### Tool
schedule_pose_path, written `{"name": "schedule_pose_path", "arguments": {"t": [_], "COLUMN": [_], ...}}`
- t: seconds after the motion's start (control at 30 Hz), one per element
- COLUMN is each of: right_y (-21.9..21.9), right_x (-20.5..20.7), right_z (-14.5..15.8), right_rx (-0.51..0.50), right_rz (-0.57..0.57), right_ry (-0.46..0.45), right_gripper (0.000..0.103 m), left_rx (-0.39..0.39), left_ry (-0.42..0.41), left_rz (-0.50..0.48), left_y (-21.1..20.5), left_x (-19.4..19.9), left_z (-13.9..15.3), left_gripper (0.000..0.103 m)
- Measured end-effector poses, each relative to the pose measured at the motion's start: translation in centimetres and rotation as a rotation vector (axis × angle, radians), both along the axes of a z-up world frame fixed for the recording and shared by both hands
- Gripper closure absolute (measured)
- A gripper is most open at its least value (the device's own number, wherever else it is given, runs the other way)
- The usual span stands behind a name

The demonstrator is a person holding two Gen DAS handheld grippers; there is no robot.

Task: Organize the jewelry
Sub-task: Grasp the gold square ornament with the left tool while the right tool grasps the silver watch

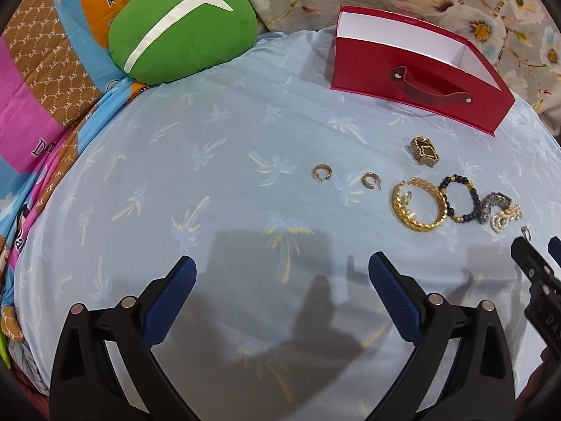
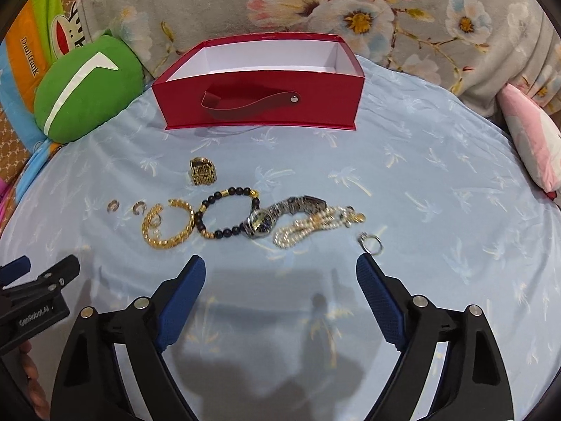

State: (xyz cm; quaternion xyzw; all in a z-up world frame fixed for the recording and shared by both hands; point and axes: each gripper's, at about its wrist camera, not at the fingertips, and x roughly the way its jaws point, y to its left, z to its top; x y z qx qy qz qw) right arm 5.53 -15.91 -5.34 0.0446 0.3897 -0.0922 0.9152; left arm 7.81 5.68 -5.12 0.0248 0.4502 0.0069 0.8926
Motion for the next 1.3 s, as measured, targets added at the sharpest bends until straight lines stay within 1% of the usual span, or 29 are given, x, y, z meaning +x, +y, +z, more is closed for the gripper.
{"name": "schedule_pose_path", "arguments": {"t": [0.03,0.2,0.23,0.3,0.37,0.43,0.47,0.57,0.67,0.7,0.83,0.87,0.9,1.0,1.13,1.3], "right_y": [-0.1,-0.2,-0.2,-0.2,-0.2,-0.4,-0.5,-0.8,-1.0,-1.2,-1.5,-1.6,-1.7,-2.2,-2.8,-3.5], "right_x": [0.6,3.3,3.7,4.5,5.2,5.8,5.9,5.9,5.9,5.8,5.5,5.3,5.1,4.6,3.6,2.4], "right_z": [-0.2,-1.1,-1.2,-1.6,-2.0,-2.5,-2.7,-3.1,-3.1,-3.1,-3.0,-2.8,-2.6,-2.5,-2.5,-2.6], "right_rx": [0.009,0.045,0.051,0.058,0.07,0.084,0.092,0.104,0.107,0.123,0.139,0.138,0.135,0.159,0.168,0.177], "right_rz": [0.003,0.016,0.019,0.024,0.024,0.026,0.025,0.027,0.032,0.04,0.049,0.049,0.047,0.046,0.039,0.028], "right_ry": [0.005,0.028,0.031,0.039,0.048,0.061,0.068,0.065,0.064,0.064,0.061,0.056,0.054,0.056,0.056,0.058], "right_gripper": [0.019,0.035,0.036,0.043,0.047,0.054,0.058,0.061,0.07,0.078,0.085,0.09,0.093,0.094,0.094,0.094], "left_rx": [-0.003,-0.006,-0.008,-0.01,-0.013,-0.015,-0.016,-0.019,-0.023,-0.027,-0.045,-0.045,-0.046,-0.057,-0.086,-0.097], "left_ry": [0.0,-0.012,-0.012,-0.014,-0.013,-0.008,-0.006,-0.002,-0.005,-0.007,-0.023,-0.033,-0.042,-0.059,-0.051,-0.043], "left_rz": [-0.001,-0.007,-0.008,-0.009,-0.013,-0.019,-0.022,-0.031,-0.038,-0.041,-0.059,-0.062,-0.064,-0.072,-0.094,-0.133], "left_y": [0.1,0.2,0.2,0.2,0.2,0.1,0.0,-0.2,-0.5,-0.6,-1.2,-1.4,-1.6,-2.3,-3.4,-6.2], "left_x": [0.3,1.4,1.5,1.8,2.0,2.0,2.1,2.2,2.4,2.5,2.9,3.1,3.2,3.8,5.0,7.7], "left_z": [-0.1,-0.2,-0.3,-0.4,-0.5,-0.7,-0.8,-0.9,-0.8,-0.7,0.0,0.4,0.7,1.5,2.0,2.0], "left_gripper": [0.007,0.007,0.007,0.007,0.007,0.007,0.007,0.007,0.007,0.007,0.007,0.007,0.007,0.007,0.007,0.007]}}
